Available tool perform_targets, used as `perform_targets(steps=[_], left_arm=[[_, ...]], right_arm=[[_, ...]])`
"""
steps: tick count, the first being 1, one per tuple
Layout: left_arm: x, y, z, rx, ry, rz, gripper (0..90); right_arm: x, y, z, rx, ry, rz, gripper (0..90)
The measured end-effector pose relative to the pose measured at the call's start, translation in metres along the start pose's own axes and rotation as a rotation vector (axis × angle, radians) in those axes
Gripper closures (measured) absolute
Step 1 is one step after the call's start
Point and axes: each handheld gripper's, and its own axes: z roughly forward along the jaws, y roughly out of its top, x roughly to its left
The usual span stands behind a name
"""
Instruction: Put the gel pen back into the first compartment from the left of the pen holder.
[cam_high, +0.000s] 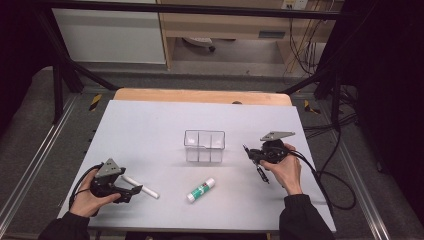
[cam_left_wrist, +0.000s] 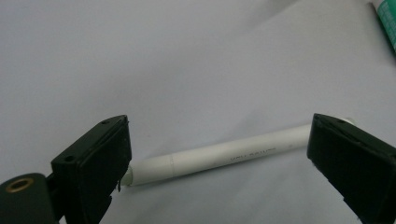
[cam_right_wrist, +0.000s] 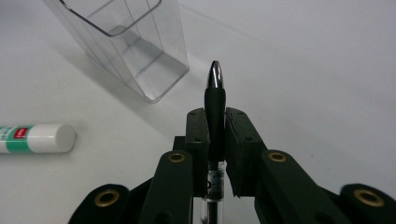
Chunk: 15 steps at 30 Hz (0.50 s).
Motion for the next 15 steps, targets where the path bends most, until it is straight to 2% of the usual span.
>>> perform_targets(steps=[8, 15], left_arm=[[0.0, 0.0, 0.0, 0.0, 0.001, 0.001, 6.5], [0.0, 0.0, 0.0, -0.001, 0.0, 0.002, 6.5]], right_arm=[[0.009, 0.004, -0.008, -0.075, 0.018, -0.001, 80.3], [0.018, 0.01, -0.014, -0.174, 0.021, 0.004, 80.3]])
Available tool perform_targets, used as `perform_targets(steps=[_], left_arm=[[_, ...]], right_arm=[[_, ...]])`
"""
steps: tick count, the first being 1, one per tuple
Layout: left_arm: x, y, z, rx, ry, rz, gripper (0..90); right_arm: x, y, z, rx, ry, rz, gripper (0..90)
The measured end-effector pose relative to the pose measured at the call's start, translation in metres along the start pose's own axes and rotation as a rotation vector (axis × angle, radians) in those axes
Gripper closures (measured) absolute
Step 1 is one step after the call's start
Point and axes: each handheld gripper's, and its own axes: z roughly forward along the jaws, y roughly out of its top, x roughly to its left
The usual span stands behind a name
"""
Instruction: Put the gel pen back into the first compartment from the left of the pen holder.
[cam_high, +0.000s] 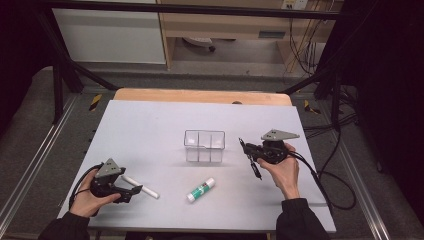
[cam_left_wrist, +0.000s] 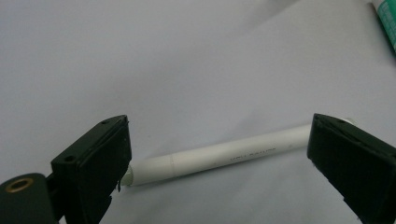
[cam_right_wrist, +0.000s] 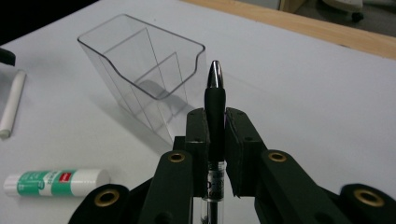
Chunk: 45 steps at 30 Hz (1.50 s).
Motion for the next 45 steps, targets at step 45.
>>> perform_targets(steps=[45], left_arm=[[0.0, 0.0, -0.001, -0.002, 0.0, -0.001, 6.4]], right_arm=[[0.052, 0.065, 0.022, -0.276, 0.069, 0.015, 80.3]])
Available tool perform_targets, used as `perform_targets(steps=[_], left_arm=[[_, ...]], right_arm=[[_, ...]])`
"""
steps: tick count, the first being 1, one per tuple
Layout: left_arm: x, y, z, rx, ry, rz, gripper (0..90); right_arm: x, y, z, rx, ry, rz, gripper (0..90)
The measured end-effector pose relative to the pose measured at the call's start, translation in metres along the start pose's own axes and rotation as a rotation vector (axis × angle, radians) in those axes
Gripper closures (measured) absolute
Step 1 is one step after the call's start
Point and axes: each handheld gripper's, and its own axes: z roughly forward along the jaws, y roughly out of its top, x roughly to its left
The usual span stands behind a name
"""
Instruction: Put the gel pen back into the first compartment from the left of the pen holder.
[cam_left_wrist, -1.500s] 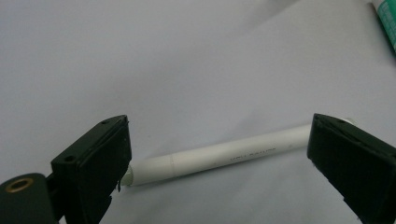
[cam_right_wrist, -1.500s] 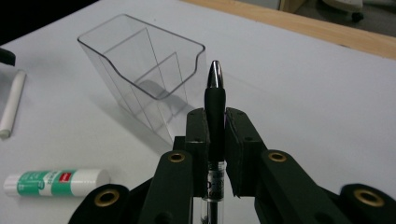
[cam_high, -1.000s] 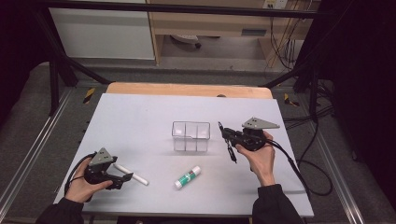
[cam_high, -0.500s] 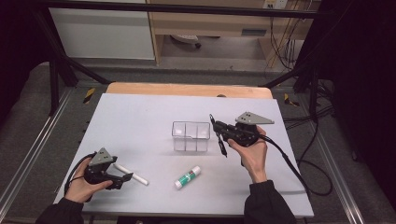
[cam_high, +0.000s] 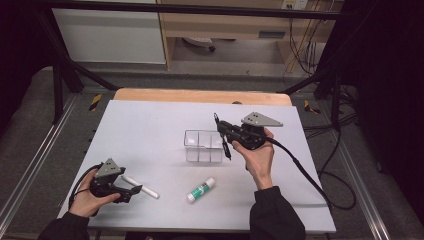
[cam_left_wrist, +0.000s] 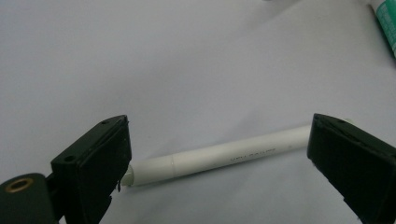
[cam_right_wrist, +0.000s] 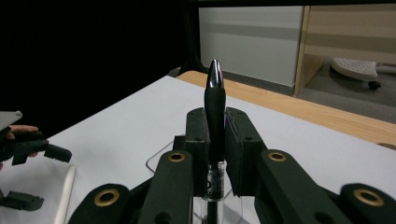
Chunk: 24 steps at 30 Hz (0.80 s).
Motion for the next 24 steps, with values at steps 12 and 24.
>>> perform_targets(steps=[12, 24], left_arm=[[0.0, 0.0, 0.0, 0.0, -0.001, 0.0, 6.5], [0.0, -0.001, 0.001, 0.001, -0.003, -0.001, 6.5]], right_arm=[[0.012, 0.015, 0.033, -0.053, 0.013, 0.006, 80.2], [0.017, 0.025, 0.056, -0.089, 0.004, 0.003, 80.2]])
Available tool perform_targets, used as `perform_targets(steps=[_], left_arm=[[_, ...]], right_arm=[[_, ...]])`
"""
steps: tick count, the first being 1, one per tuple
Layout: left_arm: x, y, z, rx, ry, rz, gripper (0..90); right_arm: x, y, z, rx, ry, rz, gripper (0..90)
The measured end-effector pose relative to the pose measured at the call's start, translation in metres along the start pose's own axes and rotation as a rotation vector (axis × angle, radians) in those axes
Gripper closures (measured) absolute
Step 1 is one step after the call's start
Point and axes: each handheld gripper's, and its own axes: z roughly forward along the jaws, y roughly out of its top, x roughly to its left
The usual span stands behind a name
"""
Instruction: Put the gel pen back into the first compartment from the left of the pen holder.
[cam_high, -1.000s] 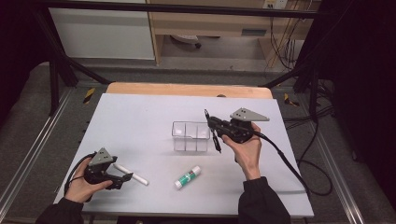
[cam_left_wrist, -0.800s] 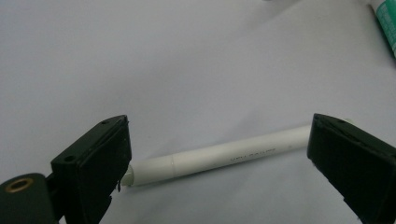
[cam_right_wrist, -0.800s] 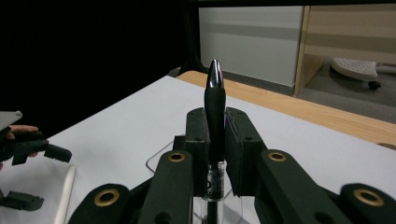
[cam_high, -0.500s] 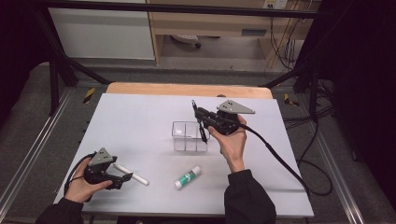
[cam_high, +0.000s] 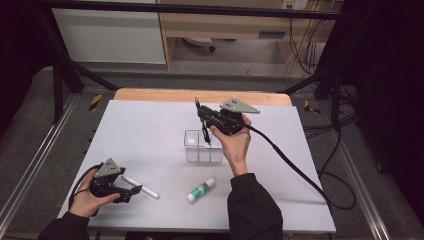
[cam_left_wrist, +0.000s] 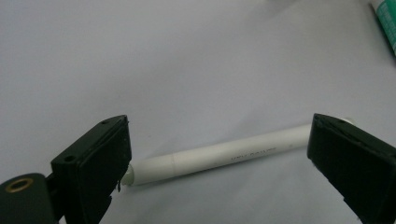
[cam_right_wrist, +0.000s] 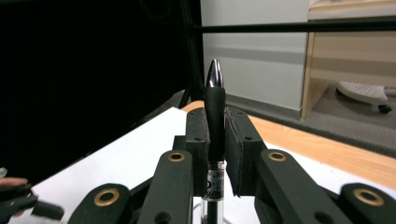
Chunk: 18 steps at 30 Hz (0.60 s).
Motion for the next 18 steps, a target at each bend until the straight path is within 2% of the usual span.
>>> perform_targets(steps=[5, 18], left_arm=[[0.0, 0.0, 0.0, 0.001, -0.001, 0.0, 6.4], [0.0, 0.0, 0.0, -0.001, -0.002, 0.001, 6.4]], right_arm=[[0.0, 0.002, 0.009, -0.018, -0.003, 0.005, 80.2], [0.003, -0.008, 0.041, -0.007, 0.014, 0.008, 80.2]])
